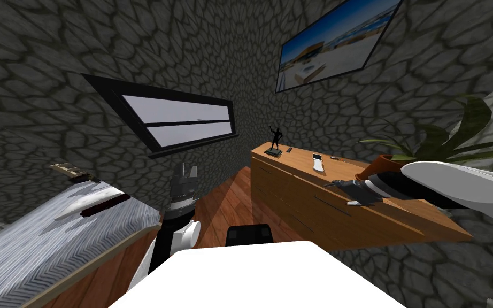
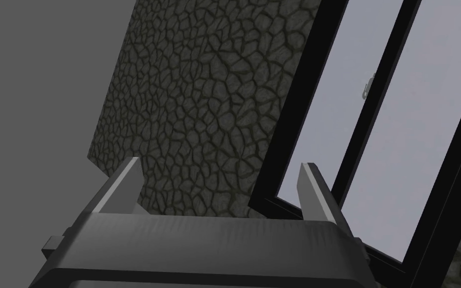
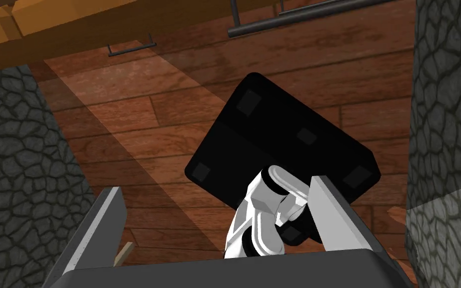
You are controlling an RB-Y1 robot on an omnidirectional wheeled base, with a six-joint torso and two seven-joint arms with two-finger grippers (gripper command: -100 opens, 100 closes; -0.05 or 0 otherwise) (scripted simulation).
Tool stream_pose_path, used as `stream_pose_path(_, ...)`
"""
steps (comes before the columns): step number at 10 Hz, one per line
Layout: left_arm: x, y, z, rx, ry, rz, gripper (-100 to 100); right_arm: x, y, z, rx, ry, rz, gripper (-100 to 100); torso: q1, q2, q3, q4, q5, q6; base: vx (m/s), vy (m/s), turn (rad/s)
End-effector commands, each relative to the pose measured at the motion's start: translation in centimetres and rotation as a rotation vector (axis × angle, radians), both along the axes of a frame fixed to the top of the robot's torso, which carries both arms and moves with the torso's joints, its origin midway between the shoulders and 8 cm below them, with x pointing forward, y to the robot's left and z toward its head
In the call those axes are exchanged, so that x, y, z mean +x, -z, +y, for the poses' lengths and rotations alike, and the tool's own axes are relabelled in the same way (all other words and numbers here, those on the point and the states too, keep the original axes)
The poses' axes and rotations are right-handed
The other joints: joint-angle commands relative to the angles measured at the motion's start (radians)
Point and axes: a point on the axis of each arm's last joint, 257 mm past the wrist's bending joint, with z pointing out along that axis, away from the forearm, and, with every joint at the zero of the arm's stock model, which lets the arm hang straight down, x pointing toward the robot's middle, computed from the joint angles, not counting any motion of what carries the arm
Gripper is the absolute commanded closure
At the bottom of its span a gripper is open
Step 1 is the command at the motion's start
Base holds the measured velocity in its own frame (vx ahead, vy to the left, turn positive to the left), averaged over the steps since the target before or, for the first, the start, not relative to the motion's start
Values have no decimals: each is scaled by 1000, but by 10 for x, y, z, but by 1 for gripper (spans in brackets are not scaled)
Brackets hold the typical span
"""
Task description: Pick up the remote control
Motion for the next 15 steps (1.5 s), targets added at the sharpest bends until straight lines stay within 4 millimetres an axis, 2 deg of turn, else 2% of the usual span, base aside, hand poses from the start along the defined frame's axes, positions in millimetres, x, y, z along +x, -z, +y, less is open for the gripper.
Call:
stream_pose_path(1,0,0,0,0,0,0,0,-11,-8,-27,-71,6,28,-100,0,0,0,0,0,0,139,-77,363)
stream_pose_path(2,0,0,0,0,0,0,0,-12,-7,-31,-87,9,33,-100,-2,-3,-2,-1,0,0,109,-83,138)
stream_pose_path(4,0,0,0,0,0,0,0,-27,-14,-61,-161,25,75,-100,-2,-1,-1,0,-1,0,142,-105,268)
stream_pose_path(5,0,0,0,0,0,0,0,-28,-14,-64,-173,27,79,-100,-6,-4,-3,-1,-1,0,115,-114,133)
stream_pose_path(8,0,0,0,0,0,0,0,-55,-18,-98,-248,58,155,-100,-4,-5,-3,-1,-1,0,156,-128,261)
stream_pose_path(12,0,0,0,0,0,0,0,-90,-14,-115,-265,85,255,-100,-6,-3,-2,-1,-2,1,132,-159,157)
stream_pose_path(13,0,0,0,0,0,0,0,-84,-15,-114,-267,82,239,-100,-4,-2,-1,-1,-2,1,37,-46,23)
stream_pose_path(14,0,0,0,0,0,0,0,-85,-15,-114,-266,82,243,0,1,1,0,0,0,2,8,-11,0)
stream_pose_path(15,0,0,0,0,0,0,0,-88,-3,-115,-266,86,240,-100,4,3,2,1,0,2,-1,-10,36)
